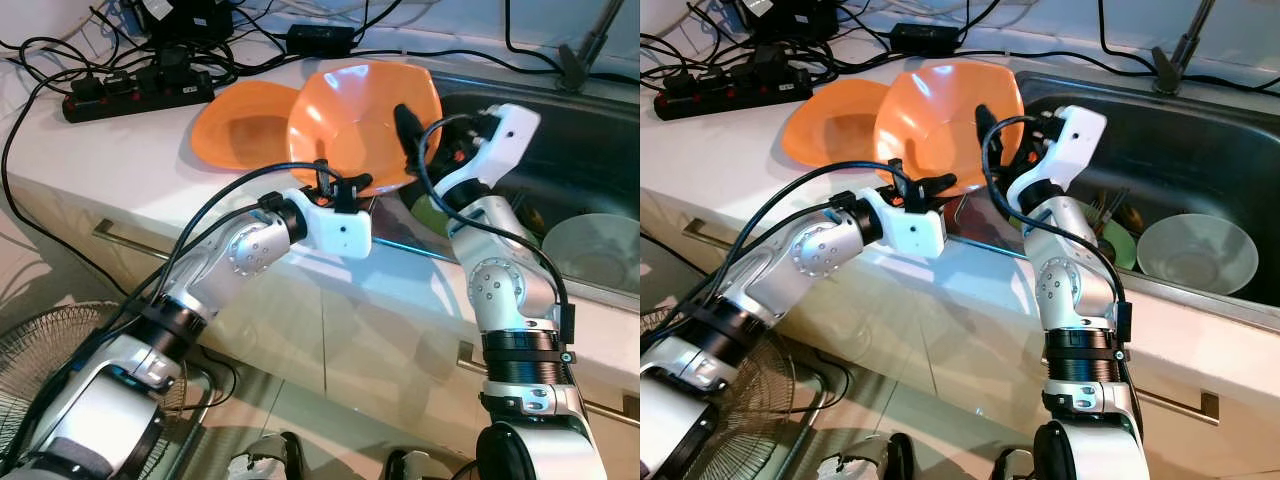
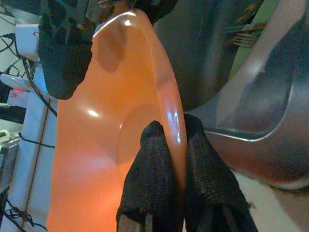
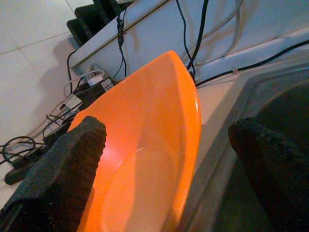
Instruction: Kitchen organization
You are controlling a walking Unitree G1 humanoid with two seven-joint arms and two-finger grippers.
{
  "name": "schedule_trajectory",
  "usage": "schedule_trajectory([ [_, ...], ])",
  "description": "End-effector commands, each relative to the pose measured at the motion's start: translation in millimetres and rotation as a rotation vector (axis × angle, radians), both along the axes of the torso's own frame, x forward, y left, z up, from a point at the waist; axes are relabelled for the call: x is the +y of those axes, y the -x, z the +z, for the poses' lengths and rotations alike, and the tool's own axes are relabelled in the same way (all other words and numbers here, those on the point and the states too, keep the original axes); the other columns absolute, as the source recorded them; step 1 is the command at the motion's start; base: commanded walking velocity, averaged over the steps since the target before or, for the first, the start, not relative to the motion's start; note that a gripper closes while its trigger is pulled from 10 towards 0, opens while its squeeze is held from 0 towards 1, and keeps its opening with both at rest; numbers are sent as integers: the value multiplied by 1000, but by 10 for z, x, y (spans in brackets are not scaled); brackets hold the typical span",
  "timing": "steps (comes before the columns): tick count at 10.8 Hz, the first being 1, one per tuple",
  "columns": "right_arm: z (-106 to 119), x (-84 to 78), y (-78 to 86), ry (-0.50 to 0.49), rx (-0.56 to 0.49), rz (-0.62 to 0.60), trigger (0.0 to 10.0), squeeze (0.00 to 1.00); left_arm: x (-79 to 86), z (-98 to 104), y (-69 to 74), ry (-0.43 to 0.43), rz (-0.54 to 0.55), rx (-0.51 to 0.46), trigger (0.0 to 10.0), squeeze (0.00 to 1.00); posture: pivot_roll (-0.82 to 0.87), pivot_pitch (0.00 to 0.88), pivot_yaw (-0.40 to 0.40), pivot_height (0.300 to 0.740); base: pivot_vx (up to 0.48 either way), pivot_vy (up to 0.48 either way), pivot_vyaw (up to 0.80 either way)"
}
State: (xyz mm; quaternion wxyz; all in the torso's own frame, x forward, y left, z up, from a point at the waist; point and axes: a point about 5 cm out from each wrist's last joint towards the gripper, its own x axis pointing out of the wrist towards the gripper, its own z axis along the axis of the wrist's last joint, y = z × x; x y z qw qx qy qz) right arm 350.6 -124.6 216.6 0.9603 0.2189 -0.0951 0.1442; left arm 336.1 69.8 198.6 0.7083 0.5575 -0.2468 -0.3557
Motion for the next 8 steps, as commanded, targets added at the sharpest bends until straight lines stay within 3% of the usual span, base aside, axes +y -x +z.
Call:
schedule_trajectory([
  [1,34,80,-11,10,-5,34,2863,0,-30,56,46,-4,-31,-43,10000,0,38,90,46,740,0,0,0],
  [2,20,95,-16,14,1,39,0,0,-24,52,56,-10,-32,-50,10000,0,42,92,43,740,0,0,0],
  [8,-1,104,-27,23,8,51,0,0,20,44,99,-46,-43,-102,10000,0,46,92,35,740,0,0,0],
])
